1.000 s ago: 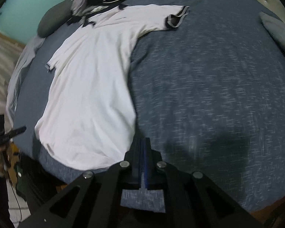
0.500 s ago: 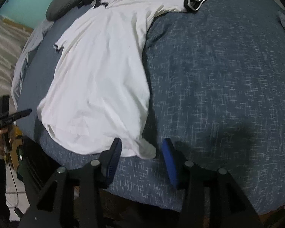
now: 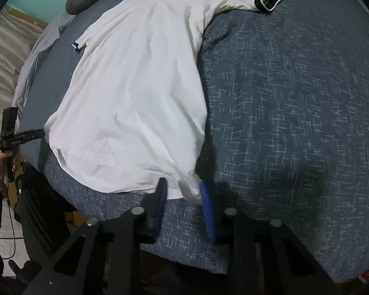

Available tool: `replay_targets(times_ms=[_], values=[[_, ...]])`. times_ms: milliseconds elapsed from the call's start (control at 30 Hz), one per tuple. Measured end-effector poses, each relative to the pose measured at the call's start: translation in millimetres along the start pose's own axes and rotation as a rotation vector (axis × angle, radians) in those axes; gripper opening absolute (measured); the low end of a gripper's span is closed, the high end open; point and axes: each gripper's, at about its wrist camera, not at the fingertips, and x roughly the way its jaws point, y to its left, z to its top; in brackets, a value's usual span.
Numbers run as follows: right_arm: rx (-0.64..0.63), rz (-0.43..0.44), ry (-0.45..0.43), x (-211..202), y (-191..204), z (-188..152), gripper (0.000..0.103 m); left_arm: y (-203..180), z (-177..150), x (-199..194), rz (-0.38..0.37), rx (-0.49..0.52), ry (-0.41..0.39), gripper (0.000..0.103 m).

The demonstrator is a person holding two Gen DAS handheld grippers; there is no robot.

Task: Fold clothes
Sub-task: 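Pull the hem with both tools to stretch the shirt body flat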

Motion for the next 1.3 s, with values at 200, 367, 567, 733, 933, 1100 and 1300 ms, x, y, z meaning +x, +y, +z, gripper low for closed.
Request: replay_targets(times_ms=[200,367,567,733,933,1100,1300], values=[[0.005,-0.008,0.000,-2.3,-2.4,0.1,0.003,-10.7,-2.7,-3.9,-0.006,0.051,-0.004,0.003],[0.008,0.006,-0.032,-24.2,-0.4,0.7,0.001,-20.6,-4.1,-24.3,-0.008,0.083,-0.027,0.003],[0.021,0.040,-0.078,-63.5,3.2,-0.2,0.001,-31.6,-9.1,-64.5,-0.001,0.120,-0.058,0.003],[0.047,0.033,-0.111,-92.9,-1.8,-3.6,0.000,-34.1,-7.4,-78.5,0.018,0.128,-0.061,0.003],[0.079,0.036,-0.090,-73.8,-9.3,-5.3,0.002,-31.1,-3.3,-52.8,0.031,0.109,-0.023,0.003],[0.068,0.009,-0.032,-40.8,-9.7,-5.5,0.014,-24.3,1.2,-51.1,0.015,0.088,-0.030,0.003],[-0.006,-0.004,0.009,-9.6,3.4,-4.4,0.040,-21.7,4.9,-52.0,0.011,0.079,-0.033,0.003]])
